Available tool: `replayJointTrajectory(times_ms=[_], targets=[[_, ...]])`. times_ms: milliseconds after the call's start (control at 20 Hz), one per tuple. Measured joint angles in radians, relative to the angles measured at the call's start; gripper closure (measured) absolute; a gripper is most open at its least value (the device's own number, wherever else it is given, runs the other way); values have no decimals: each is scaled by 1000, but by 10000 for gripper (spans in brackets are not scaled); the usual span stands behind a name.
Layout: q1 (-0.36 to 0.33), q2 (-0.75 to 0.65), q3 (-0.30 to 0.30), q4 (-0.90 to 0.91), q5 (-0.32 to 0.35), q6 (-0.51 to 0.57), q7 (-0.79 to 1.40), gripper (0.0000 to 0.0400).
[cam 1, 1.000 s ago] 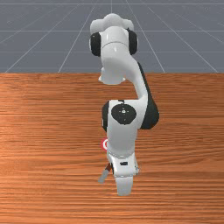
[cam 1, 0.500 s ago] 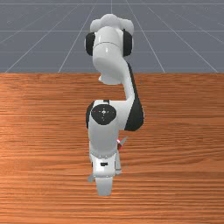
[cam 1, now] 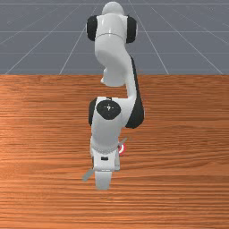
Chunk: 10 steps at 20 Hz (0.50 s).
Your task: Pick up the pen and put it to the marker
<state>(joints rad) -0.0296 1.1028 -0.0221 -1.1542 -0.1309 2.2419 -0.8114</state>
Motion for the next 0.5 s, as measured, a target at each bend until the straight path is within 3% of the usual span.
replayJointTrajectory(times_ms=[50, 200, 500], targets=[[-5, -21, 10, -41, 7, 22, -8, 384], [-20, -59, 28, -110, 25, 53, -15, 397], [-4, -115, 10, -218, 3, 105, 3, 400]])
